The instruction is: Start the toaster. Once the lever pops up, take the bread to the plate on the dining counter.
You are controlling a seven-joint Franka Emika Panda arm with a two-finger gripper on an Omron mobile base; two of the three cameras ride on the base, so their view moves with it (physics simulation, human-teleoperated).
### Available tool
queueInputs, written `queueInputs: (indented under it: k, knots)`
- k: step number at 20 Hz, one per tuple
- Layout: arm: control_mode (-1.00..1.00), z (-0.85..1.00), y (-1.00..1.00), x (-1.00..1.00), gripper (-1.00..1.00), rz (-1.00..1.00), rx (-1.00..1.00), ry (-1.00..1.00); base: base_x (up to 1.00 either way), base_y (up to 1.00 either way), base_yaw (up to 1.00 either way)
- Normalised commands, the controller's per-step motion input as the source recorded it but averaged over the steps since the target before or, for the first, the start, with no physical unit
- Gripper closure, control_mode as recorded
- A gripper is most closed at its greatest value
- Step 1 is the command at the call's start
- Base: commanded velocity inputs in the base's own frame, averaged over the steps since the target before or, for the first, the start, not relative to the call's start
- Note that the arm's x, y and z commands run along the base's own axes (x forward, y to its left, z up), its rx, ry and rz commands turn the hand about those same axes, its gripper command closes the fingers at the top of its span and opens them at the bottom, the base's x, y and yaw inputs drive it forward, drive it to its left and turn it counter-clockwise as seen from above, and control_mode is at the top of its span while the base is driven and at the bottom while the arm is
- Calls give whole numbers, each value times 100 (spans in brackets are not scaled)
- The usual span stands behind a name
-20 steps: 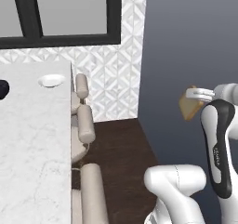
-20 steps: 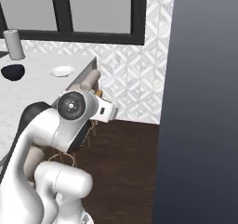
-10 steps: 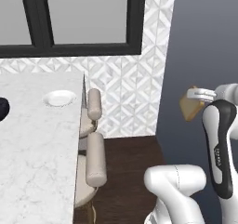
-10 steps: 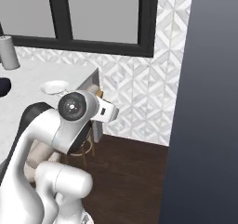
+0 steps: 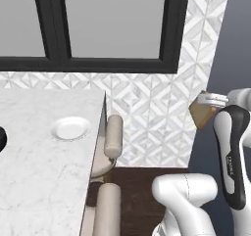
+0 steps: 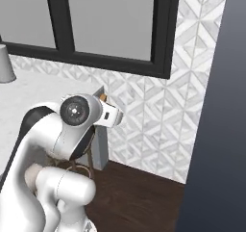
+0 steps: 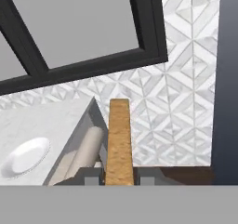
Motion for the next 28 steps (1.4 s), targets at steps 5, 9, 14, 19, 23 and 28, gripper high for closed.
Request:
queueInputs:
  k: [5,9,14,19,23,28]
  knots:
    - [100,0,0,0,100,0,0,0,99,-16,40]
    - [100,0,0,0,100,0,0,0,26,-13,66]
    - [100,0,0,0,100,0,0,0,7,-39,78]
    - [100,0,0,0,100,0,0,0,14,-39,85]
    - [100,0,0,0,100,0,0,0,32,-57,70]
    - [100,0,0,0,100,0,0,0,38,-43,57]
